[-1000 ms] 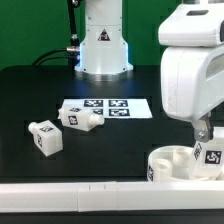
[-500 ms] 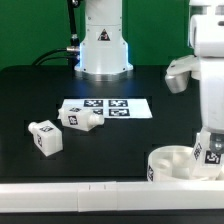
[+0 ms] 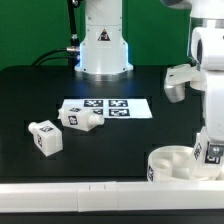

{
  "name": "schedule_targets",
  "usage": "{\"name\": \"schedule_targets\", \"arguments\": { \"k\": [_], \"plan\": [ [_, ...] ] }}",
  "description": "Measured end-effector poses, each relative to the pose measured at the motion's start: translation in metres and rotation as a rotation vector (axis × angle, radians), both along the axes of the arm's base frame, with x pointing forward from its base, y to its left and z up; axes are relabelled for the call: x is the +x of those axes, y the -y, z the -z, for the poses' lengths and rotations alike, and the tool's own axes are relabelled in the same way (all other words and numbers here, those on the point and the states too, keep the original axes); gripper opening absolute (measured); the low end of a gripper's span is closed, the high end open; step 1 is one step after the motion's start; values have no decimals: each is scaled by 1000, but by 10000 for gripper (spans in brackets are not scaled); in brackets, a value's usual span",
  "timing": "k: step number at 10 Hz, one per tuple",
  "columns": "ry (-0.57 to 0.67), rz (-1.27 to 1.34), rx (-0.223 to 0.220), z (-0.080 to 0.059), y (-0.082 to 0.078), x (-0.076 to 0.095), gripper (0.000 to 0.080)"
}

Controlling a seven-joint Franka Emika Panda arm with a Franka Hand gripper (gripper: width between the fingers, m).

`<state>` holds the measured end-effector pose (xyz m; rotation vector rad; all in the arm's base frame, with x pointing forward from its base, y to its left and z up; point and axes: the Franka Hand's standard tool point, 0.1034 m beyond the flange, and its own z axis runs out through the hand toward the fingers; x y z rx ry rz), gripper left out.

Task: Assemble stool

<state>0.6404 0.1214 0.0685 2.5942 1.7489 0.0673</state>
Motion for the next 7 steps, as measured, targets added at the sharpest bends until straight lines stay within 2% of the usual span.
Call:
{"name": "schedule_targets", "arguments": {
  "k": [1, 3, 4, 7],
  "plan": [
    [-5, 88, 9, -1, 3, 1, 333],
    [-12, 402, 45, -9, 20, 12, 333],
    [-52, 608, 74, -9, 21, 9, 333],
    [-72, 798, 73, -8, 22, 8, 333]
  ]
}}
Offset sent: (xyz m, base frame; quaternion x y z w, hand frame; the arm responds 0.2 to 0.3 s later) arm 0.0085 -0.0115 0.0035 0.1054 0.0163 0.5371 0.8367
